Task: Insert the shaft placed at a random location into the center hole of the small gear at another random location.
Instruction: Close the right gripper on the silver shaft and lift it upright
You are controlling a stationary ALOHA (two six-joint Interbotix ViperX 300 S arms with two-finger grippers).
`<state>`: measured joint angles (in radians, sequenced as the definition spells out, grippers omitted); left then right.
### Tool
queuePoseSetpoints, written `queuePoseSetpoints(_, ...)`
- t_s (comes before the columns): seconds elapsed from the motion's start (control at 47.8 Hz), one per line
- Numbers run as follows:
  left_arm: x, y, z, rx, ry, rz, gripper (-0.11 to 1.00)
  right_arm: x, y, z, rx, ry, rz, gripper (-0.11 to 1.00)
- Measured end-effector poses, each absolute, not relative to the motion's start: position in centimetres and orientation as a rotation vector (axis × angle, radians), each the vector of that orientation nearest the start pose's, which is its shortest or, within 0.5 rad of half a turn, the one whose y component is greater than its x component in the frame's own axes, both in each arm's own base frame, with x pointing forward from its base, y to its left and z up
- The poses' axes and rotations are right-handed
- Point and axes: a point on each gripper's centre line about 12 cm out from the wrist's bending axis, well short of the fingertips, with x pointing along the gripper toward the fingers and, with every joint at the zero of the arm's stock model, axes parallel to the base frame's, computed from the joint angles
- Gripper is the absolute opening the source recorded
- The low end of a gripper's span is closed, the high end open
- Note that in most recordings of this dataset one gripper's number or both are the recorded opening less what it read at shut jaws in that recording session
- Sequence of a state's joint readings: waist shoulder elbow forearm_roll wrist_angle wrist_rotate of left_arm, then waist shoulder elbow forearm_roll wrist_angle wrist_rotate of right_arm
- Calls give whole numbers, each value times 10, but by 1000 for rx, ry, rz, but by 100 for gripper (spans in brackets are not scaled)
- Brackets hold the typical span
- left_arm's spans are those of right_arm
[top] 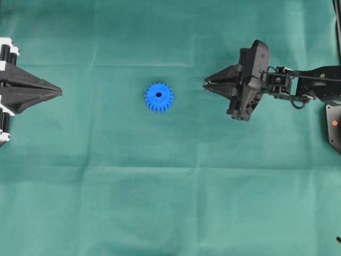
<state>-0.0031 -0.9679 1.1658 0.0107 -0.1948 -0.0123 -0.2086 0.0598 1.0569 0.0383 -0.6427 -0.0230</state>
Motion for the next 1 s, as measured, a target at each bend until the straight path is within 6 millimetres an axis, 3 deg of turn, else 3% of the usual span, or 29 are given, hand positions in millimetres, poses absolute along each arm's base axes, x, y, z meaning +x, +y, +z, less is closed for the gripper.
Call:
queuePoseSetpoints(0.439, 199, -1, 287, -2, 3, -5, 0, 307, -66, 163, 51, 412, -222, 14)
queuePoseSetpoints(1.004, 199, -1, 287, -2, 3, -5, 0, 314, -65, 168, 47, 399, -212, 14)
